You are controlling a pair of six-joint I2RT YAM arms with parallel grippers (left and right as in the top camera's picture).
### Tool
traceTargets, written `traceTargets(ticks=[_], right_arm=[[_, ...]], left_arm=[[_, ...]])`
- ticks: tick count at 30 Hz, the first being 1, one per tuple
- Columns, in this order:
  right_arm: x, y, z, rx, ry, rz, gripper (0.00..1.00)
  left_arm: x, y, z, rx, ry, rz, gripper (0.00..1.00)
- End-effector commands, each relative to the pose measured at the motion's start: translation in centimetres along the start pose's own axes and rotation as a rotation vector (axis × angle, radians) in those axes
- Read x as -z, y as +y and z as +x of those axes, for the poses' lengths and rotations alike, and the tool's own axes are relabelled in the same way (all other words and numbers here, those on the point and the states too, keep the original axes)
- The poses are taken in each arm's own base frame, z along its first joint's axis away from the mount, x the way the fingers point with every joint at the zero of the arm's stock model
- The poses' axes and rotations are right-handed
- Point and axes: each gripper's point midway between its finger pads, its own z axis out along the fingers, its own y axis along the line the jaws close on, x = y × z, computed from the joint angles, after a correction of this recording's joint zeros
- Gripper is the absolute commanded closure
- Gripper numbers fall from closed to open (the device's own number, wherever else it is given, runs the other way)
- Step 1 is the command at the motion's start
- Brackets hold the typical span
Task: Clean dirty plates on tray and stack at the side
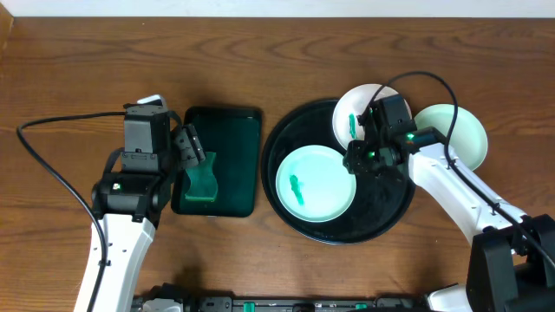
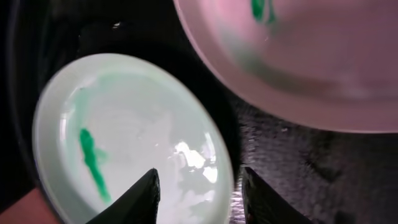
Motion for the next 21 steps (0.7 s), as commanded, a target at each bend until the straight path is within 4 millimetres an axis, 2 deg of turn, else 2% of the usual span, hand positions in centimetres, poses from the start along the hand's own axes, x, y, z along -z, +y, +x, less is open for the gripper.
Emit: traceTargets(ticks=[1, 3, 6, 7, 10, 13, 14, 16, 19, 21], right_arm=[[0.6, -1.0, -0.8, 0.092, -0.042, 0.091, 0.59], [0.6, -1.2, -0.9, 0.099, -0.046, 0.102, 0.55], [0.6, -1.1, -1.2, 0.100, -0.057, 0.099, 0.42], [0.6, -1.1, -1.3, 0.101, -0.061, 0.098, 0.34], [0.6, -1.0, -1.5, 0.121, -0.070, 0.095, 0.03], [0.6, -1.0, -1.4, 0.145, -0.063, 0.096, 0.01], [0.6, -1.1, -1.2, 0.144, -0.056, 0.098, 0.05], [0.6, -1.1, -1.0, 0.142, -0.045, 0.100, 0.26], [0.6, -1.1, -0.7, 0.138, -0.036, 0.096, 0.74], [0.5, -0.6, -0.4, 0.141, -0.022, 0.069, 0.82]], left_arm=[[0.4, 0.1, -0.9, 0.002, -0.022, -0.011, 0.22], [0.4, 0.1, -0.9, 0.002, -0.022, -0.011, 0.22], [0.4, 0.1, -0.9, 0.002, -0.022, -0.011, 0.22], [0.4, 0.1, -0.9, 0.002, -0.022, -0.011, 0.22], [0.4, 0.1, -0.9, 0.002, -0.022, -0.011, 0.22], [0.4, 0.1, -0.9, 0.002, -0.022, -0.011, 0.22], [0.4, 0.1, -0.9, 0.002, -0.022, -0.011, 0.22], [0.4, 0.1, -0.9, 0.002, -0.022, -0.011, 0.22], [0.4, 0.1, -0.9, 0.002, -0.022, -0.011, 0.22], [0.4, 0.1, -0.9, 0.002, -0.022, -0.011, 0.22]])
